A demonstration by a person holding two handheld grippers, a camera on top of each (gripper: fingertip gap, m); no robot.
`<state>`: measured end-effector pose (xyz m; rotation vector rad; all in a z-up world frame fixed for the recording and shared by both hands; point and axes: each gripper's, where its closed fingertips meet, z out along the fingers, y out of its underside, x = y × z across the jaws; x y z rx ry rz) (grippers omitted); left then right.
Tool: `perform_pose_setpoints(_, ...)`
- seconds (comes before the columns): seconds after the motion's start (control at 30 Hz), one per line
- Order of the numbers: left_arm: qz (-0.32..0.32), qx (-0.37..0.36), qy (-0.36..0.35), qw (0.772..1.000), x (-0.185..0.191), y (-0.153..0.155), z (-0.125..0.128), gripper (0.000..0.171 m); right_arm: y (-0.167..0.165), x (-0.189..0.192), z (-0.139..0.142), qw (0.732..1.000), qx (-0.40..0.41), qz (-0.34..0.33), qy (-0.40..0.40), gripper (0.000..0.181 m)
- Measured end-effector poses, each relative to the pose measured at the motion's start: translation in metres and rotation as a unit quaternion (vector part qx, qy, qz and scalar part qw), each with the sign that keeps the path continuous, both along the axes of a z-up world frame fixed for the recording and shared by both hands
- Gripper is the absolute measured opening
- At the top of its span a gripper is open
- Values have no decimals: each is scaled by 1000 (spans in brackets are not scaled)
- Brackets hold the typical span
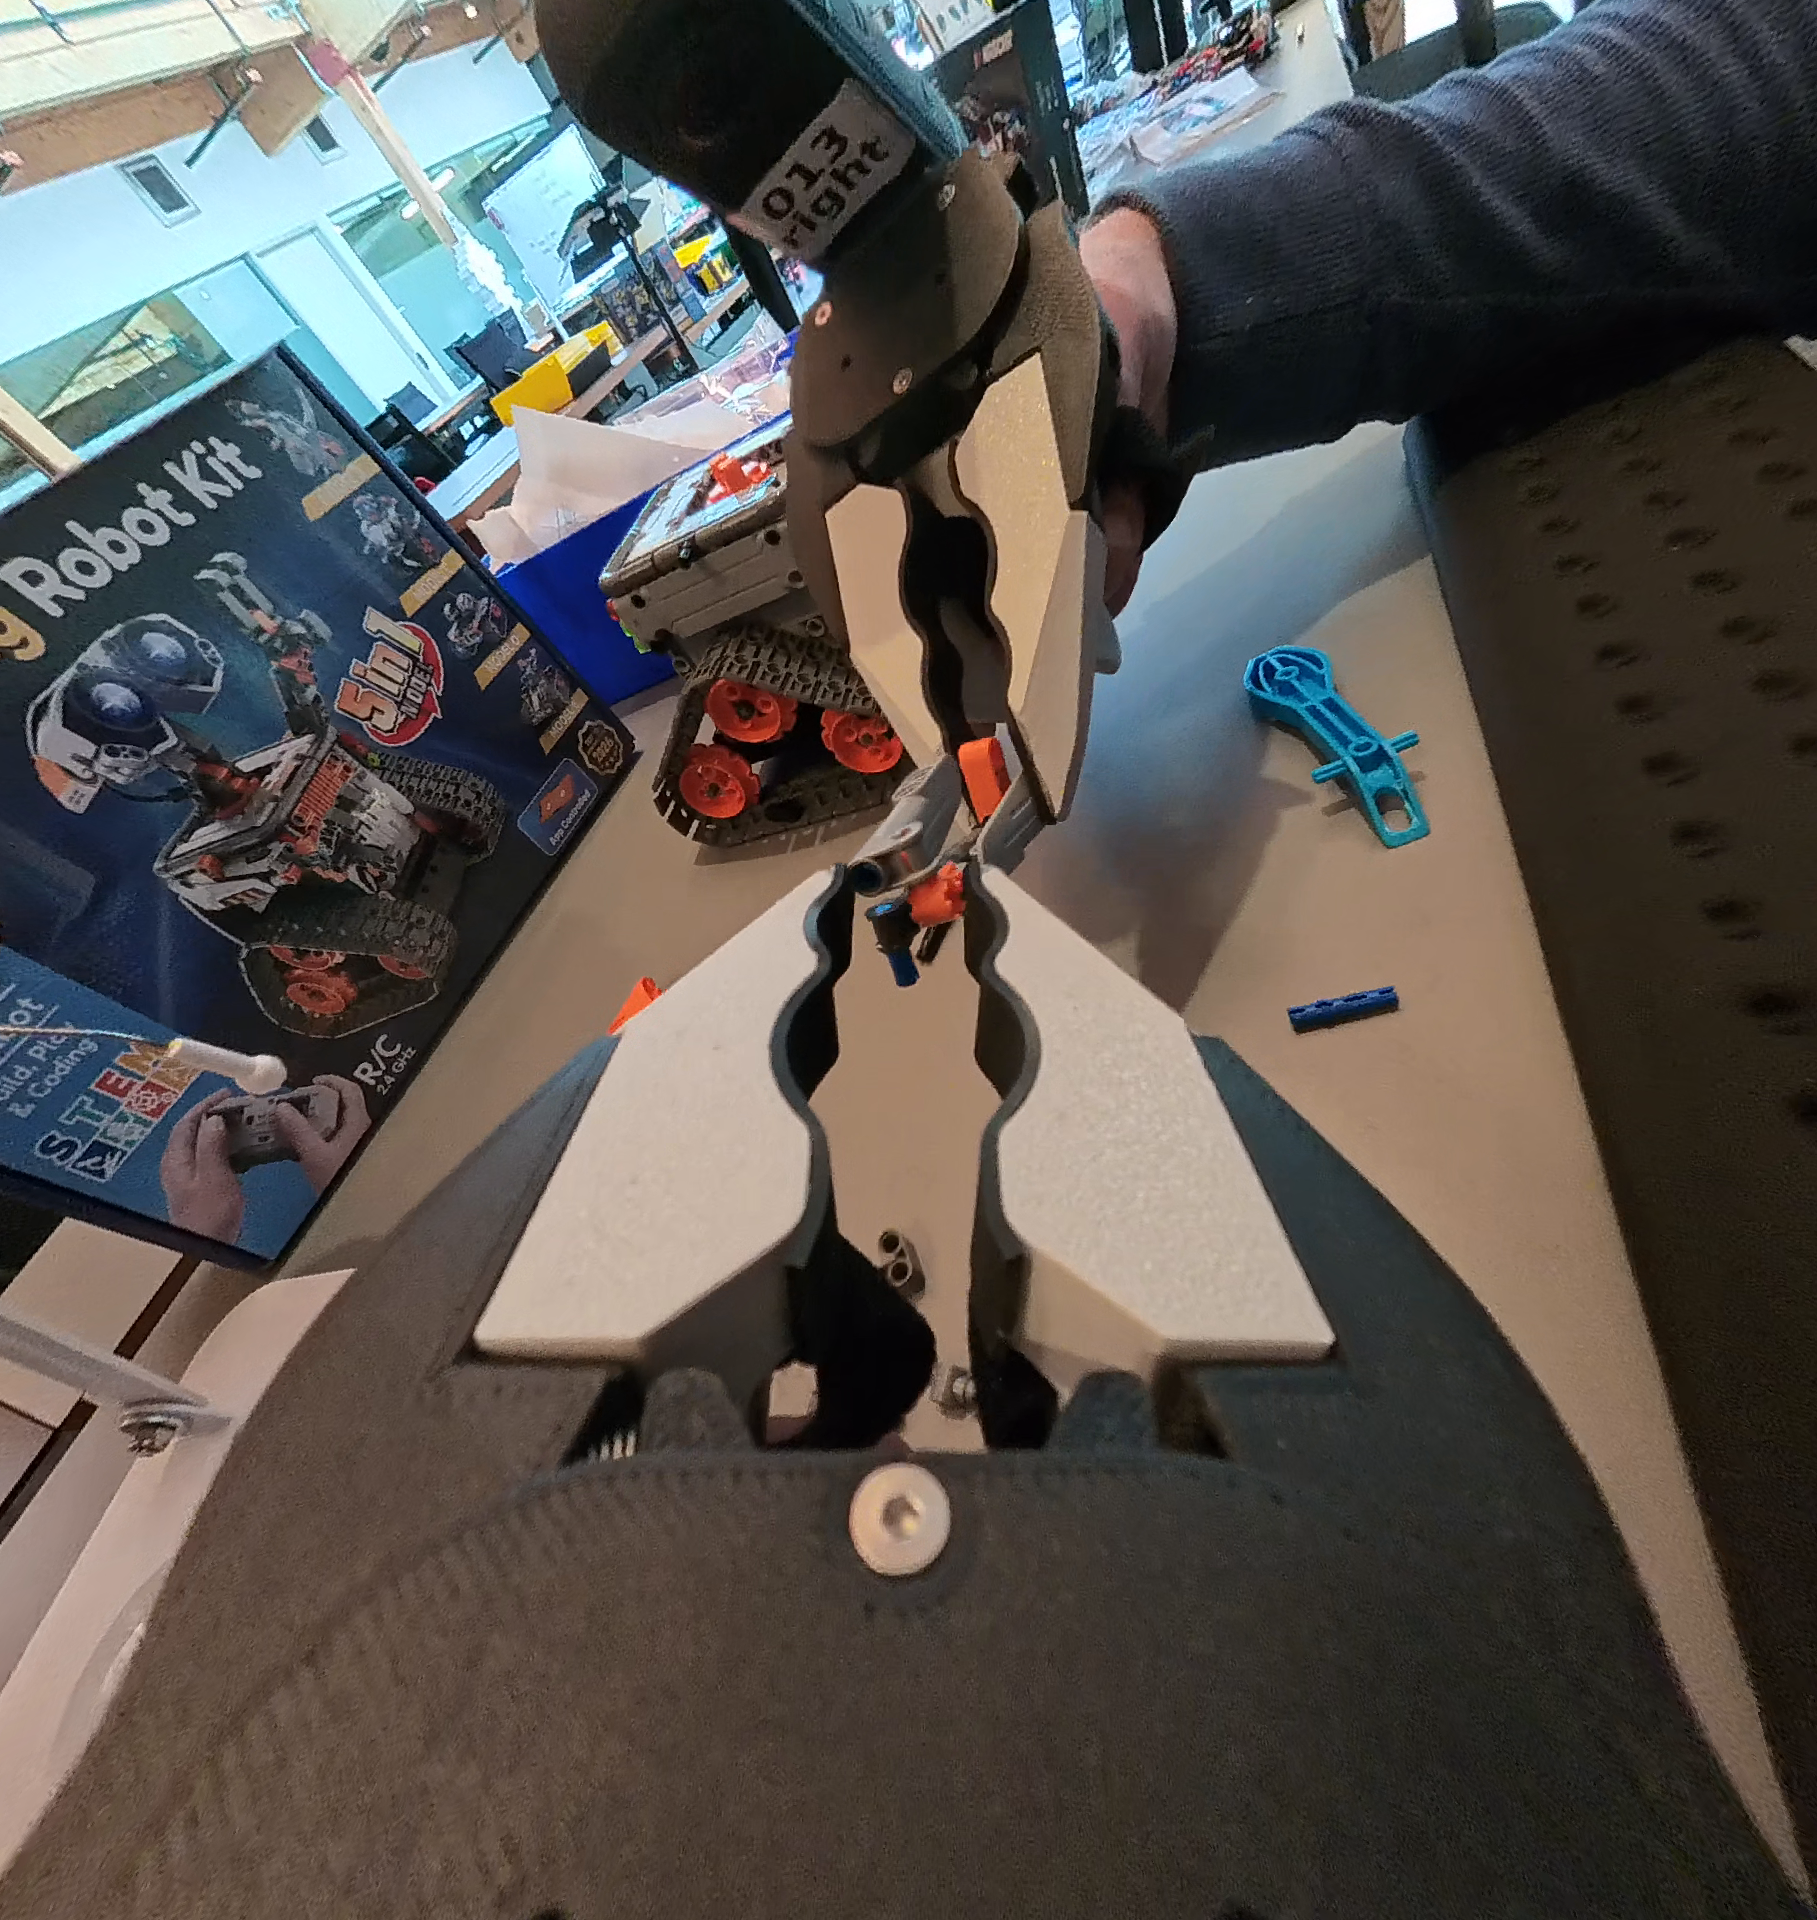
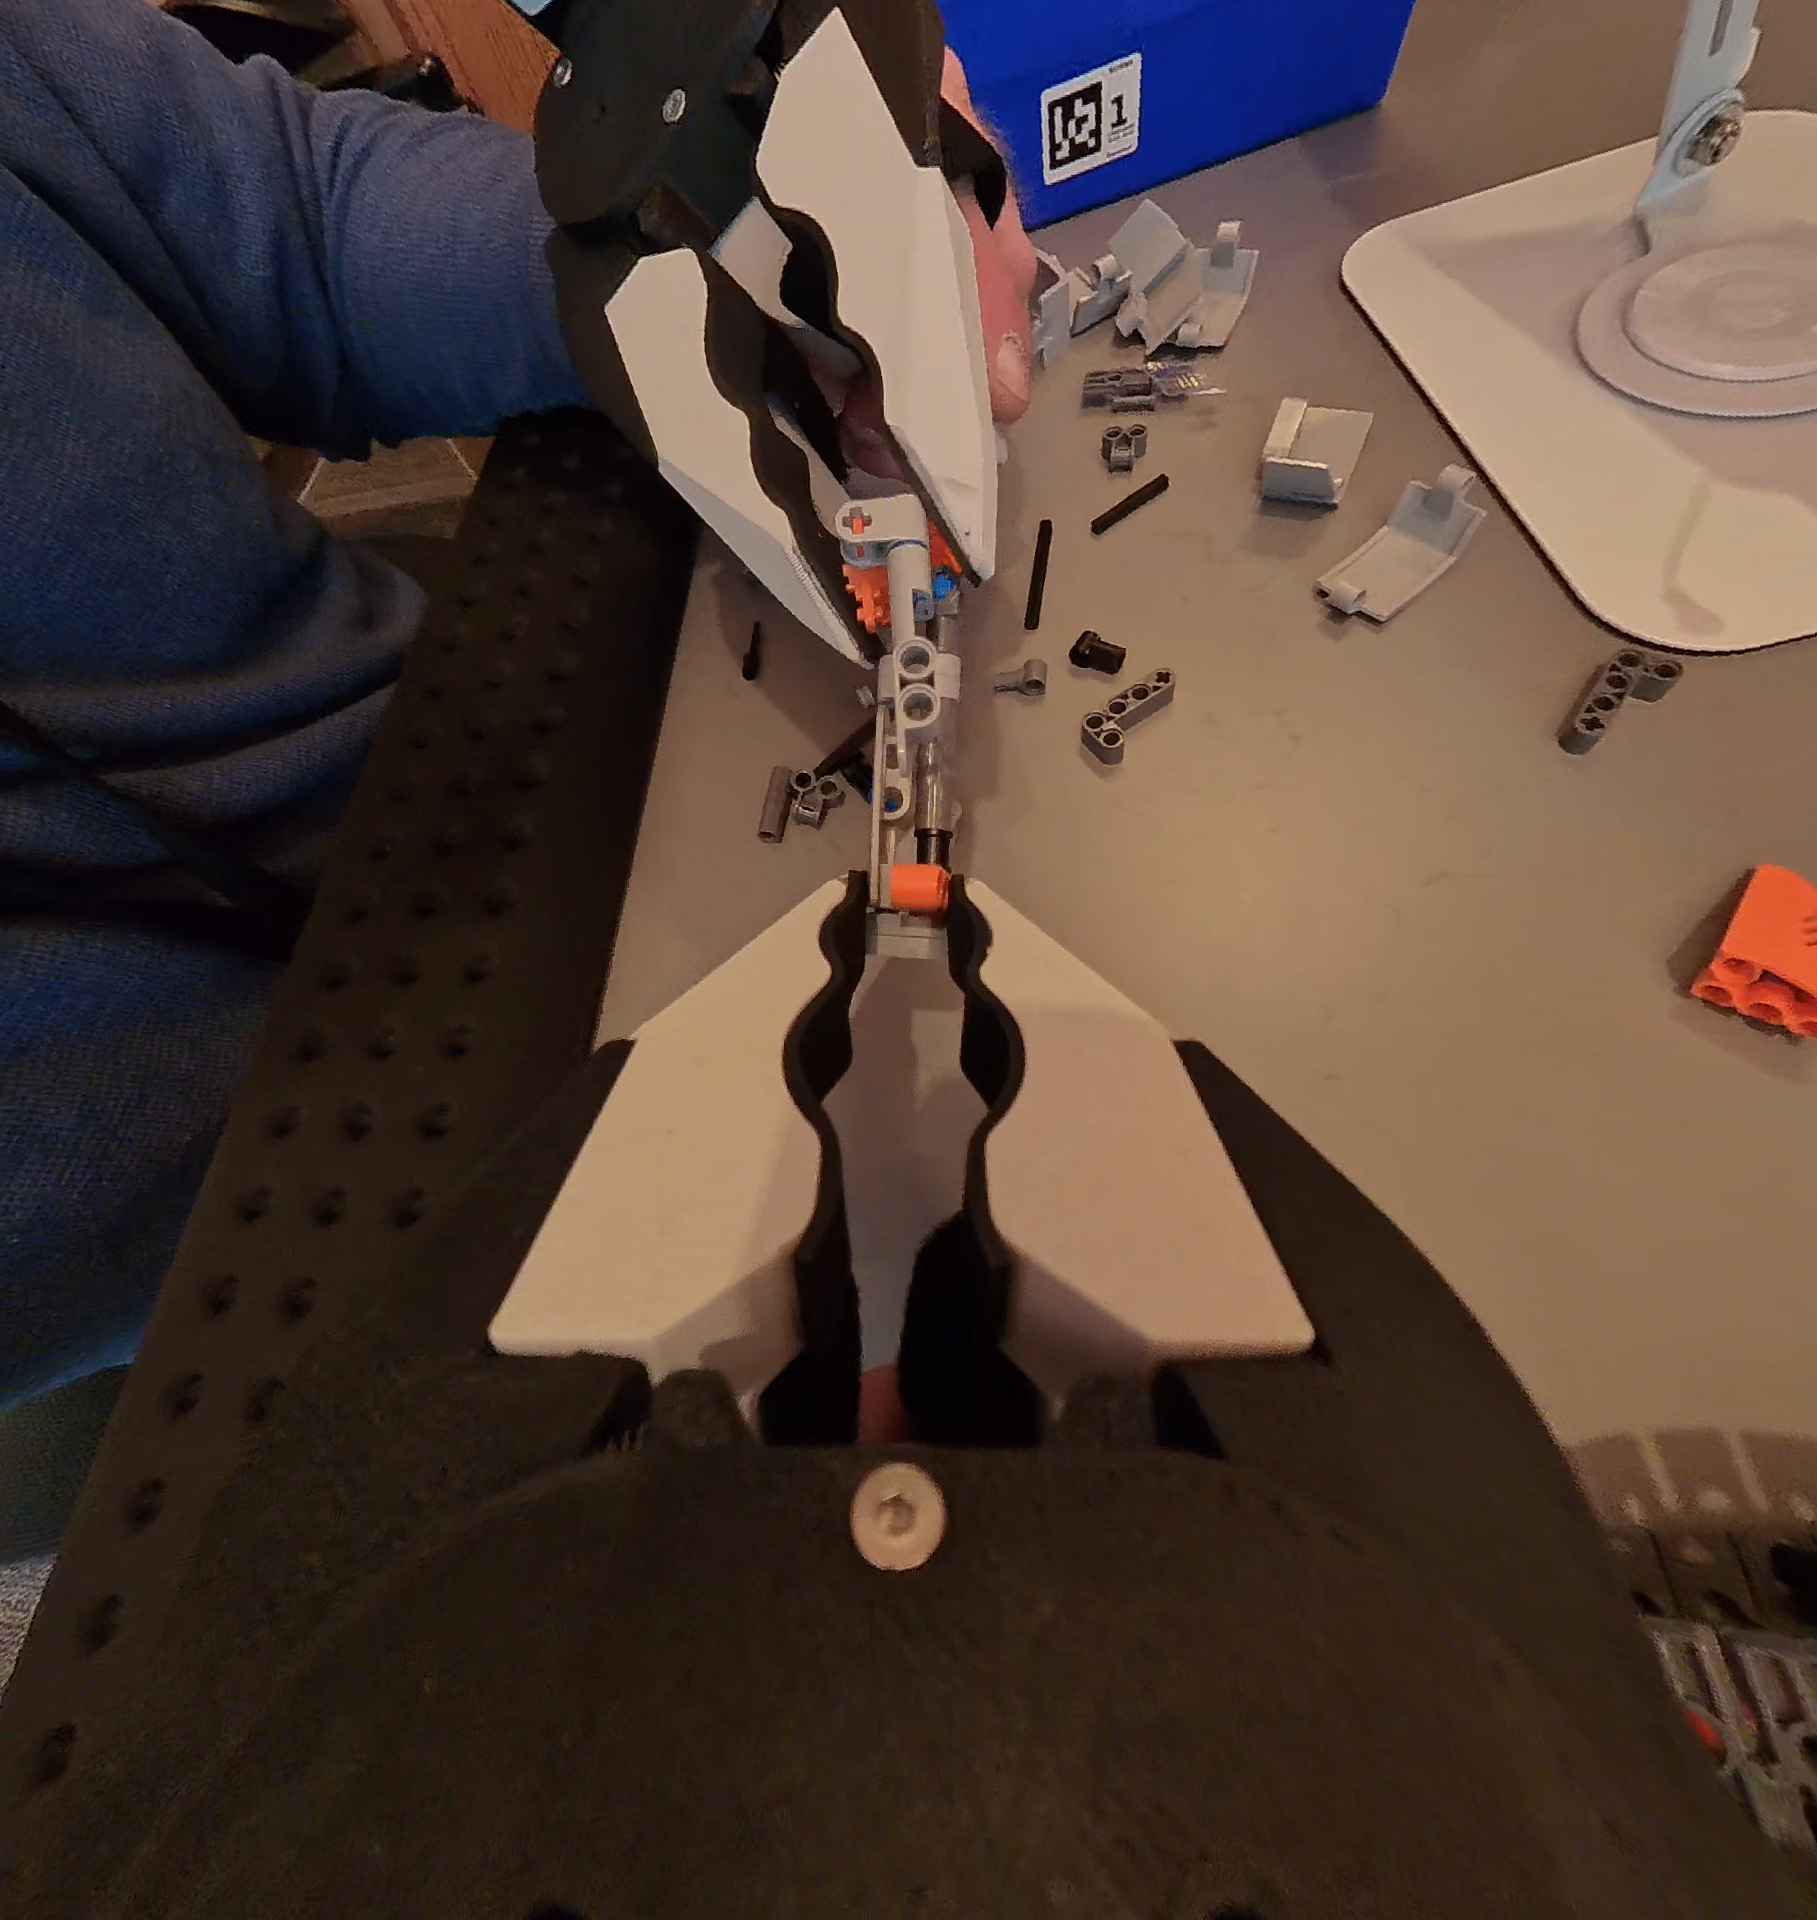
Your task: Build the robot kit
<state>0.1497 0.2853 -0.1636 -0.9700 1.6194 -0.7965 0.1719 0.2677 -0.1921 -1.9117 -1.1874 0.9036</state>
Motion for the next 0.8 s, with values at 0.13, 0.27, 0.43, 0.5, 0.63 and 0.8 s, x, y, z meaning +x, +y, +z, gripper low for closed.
perform_pose_setpoints(0.13, -11, -20, -2, 1000, 0, -3, 1, 20, -2, 0, 2, 1000, 13, 7, -4, 12)
perform_pose_setpoints(0.27, -16, -51, 10, 999, 1, -3, -3, 20, -3, 1, 1, 1000, 15, 10, -9, 12)
perform_pose_setpoints(0.43, -13, -71, 77, 994, 3, -1, -31, 21, -2, 11, -18, 999, -1, 3, -47, 12)
perform_pose_setpoints(0.5, -10, -74, 91, 993, 5, 0, -38, 21, -2, 14, -26, 998, -12, 2, -60, 12)
perform_pose_setpoints(0.63, -12, -62, 130, 990, 10, 0, -51, 21, -2, 18, -40, 996, -22, 0, -90, 12)
perform_pose_setpoints(0.8, -20, 5, 190, 982, 14, -2, -74, 21, -3, 23, -52, 992, -23, -1, -125, 13)
